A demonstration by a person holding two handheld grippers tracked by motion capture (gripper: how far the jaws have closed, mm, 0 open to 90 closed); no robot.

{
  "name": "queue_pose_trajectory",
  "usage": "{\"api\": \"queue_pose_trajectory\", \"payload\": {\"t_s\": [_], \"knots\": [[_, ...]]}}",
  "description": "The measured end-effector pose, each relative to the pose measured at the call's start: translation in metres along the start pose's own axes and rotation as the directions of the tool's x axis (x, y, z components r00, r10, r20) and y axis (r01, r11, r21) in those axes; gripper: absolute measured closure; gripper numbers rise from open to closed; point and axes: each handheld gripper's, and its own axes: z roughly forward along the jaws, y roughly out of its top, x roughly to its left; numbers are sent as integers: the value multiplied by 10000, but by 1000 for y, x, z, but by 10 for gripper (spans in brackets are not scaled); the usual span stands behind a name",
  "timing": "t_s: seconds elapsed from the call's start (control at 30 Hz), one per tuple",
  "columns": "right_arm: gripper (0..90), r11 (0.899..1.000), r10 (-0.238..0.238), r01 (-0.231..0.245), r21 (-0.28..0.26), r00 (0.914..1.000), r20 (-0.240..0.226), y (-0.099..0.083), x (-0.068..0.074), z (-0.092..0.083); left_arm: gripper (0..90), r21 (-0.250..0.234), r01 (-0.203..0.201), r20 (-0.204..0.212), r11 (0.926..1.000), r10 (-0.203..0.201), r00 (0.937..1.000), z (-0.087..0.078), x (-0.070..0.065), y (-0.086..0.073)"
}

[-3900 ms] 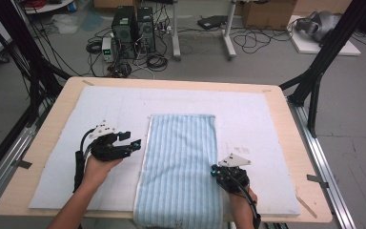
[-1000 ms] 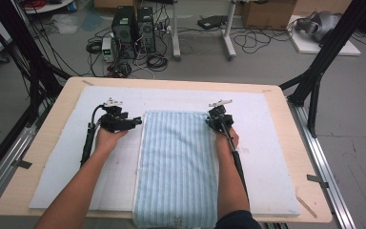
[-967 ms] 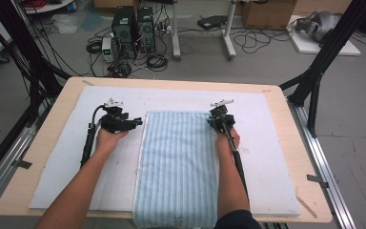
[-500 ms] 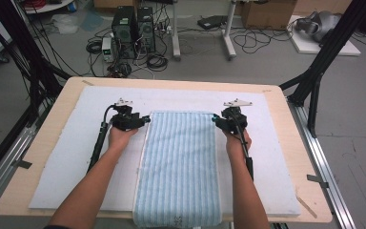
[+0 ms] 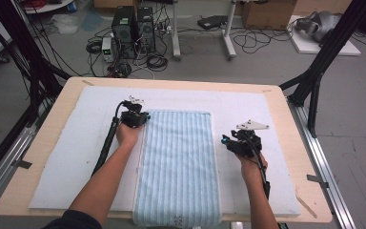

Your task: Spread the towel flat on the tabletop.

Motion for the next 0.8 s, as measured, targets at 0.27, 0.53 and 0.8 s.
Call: {"api": "queue_pose_trajectory", "payload": {"t_s": [0.27,0.53,0.8], "knots": [[659,9983,-504,538,243,9912,-1221,-12,28,4,373,-1123,625,958,9917,-518,9941,-36,11,-4],[731,9843,-1176,1230,1263,9919,-489,-21,35,13,311,-2288,1112,1981,9671,-656,9780,-84,16,-10],[327,9942,-16,-68,-1070,9970,-779,-13,20,-32,153,-3166,932,2821,9440,-1,9594,-126,9,-15]]}}
